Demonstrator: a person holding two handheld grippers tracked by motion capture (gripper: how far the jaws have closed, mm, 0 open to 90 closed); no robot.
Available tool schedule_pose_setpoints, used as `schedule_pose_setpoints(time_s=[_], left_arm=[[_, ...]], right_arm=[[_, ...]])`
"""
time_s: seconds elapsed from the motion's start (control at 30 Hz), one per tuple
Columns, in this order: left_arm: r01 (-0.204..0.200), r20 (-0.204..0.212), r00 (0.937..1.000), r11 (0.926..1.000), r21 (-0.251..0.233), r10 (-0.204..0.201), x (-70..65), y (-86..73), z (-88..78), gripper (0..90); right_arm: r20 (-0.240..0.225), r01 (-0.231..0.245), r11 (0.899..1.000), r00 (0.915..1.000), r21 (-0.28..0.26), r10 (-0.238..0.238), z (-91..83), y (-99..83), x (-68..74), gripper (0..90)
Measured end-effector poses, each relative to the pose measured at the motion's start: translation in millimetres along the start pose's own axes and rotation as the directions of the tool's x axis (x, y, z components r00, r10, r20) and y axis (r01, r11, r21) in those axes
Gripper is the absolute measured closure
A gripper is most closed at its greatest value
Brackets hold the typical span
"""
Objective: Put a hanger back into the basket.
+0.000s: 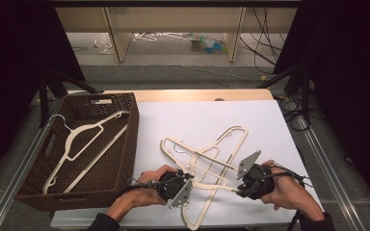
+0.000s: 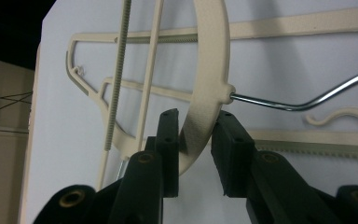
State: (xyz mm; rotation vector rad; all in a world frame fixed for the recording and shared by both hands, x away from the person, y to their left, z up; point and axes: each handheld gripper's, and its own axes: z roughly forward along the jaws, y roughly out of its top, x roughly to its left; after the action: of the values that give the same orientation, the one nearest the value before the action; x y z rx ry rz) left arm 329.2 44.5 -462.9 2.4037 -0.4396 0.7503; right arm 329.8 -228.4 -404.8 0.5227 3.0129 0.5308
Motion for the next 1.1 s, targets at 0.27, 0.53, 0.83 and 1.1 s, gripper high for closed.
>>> schedule_pose_setpoints(time_s=[0.27, 0.53, 0.83, 1.1], left_arm=[[0.0, -0.007, 1.0, 0.9996, -0.029, 0.0, 15.4, 15.1, -7.2, 79.3], [0.078, -0.002, 0.9969, 0.9966, -0.026, -0.078, 51.3, 34.6, -22.8, 85.9], [0.408, -0.031, 0.9112, 0.9105, -0.064, -0.411, 81.8, 23.7, -39.8, 85.9], [0.69, 0.045, 0.7172, 0.6988, -0.19, -0.695, 110.0, 10.1, -77.5, 85.9]], right_arm=[[0.0, -0.037, 0.999, 0.9993, -0.038, 0.037, -2.7, -8.0, -8.8, 73.5], [0.106, -0.056, 0.974, 0.9911, -0.22, 0.081, -32.0, -4.5, -8.2, 56.6], [0.153, -0.14, 0.893, 0.9625, -0.427, 0.224, -57.6, -6.1, -8.4, 42.8], [0.119, -0.169, 0.856, 0.9591, -0.488, 0.257, -50.6, -8.6, 0.8, 38.0]])
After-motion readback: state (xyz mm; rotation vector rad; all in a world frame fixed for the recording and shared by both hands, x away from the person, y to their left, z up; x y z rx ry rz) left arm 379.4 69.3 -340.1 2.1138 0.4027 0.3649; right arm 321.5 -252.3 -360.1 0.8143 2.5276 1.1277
